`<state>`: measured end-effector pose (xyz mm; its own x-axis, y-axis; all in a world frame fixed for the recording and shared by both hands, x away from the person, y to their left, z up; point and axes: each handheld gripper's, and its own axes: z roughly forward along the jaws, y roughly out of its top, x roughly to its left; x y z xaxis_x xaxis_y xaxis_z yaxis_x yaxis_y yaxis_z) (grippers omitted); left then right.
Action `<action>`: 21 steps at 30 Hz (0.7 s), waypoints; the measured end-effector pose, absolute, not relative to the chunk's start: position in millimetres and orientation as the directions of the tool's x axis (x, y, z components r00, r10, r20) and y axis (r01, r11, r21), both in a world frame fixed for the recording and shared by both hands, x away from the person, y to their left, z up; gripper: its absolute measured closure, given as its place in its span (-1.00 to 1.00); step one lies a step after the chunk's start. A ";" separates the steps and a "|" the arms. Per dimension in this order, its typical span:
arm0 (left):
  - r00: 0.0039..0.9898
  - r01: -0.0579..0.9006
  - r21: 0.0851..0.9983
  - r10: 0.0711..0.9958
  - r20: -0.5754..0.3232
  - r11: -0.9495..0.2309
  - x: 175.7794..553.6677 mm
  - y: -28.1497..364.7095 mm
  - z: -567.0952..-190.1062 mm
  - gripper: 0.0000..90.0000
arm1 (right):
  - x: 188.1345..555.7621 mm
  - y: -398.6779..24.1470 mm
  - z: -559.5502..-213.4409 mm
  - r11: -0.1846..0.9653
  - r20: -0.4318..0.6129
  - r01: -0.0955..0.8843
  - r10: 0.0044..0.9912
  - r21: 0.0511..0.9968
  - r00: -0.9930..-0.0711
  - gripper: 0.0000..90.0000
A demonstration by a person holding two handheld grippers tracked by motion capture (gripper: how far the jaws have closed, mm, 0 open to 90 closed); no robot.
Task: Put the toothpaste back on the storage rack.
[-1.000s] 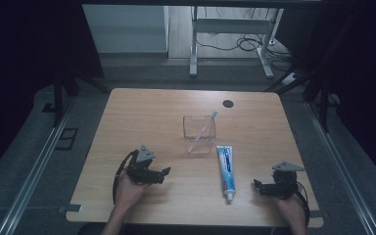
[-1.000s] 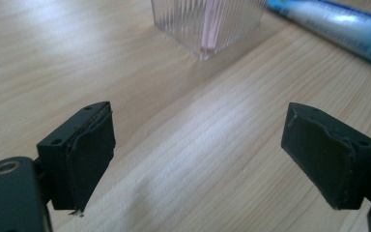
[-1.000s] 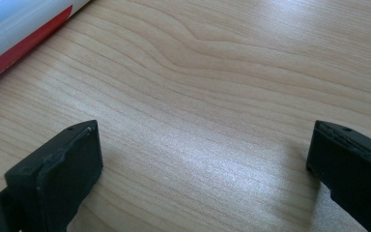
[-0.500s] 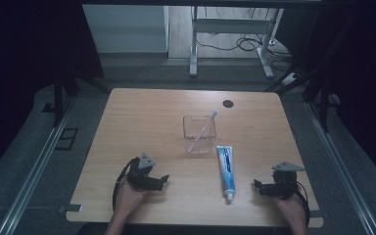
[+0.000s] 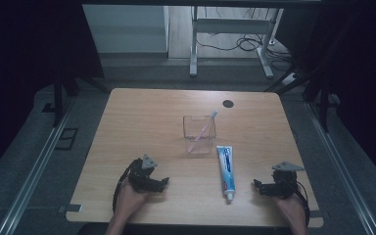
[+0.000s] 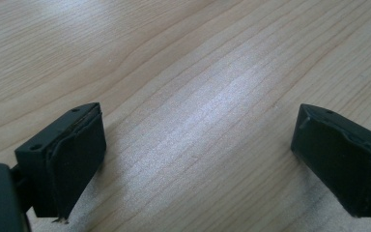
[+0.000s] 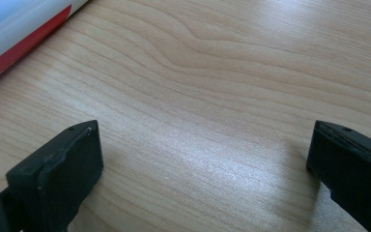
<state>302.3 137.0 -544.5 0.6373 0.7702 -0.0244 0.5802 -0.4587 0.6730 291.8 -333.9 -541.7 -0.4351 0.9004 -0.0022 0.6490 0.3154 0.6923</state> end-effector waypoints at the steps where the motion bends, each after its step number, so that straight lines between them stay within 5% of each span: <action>1: 0.637 0.581 0.673 0.771 -0.024 -0.458 302.3 137.0 -544.5 -0.88 | 291.9 -333.8 -541.4 0.315 -0.001 0.651 0.901 0.690 -0.434 -1.00; 21: 0.635 0.582 0.672 0.772 -0.024 -0.458 302.2 137.0 -544.4 -0.88 | 294.0 -323.2 -521.3 0.351 0.044 0.660 0.863 0.664 -0.503 -0.94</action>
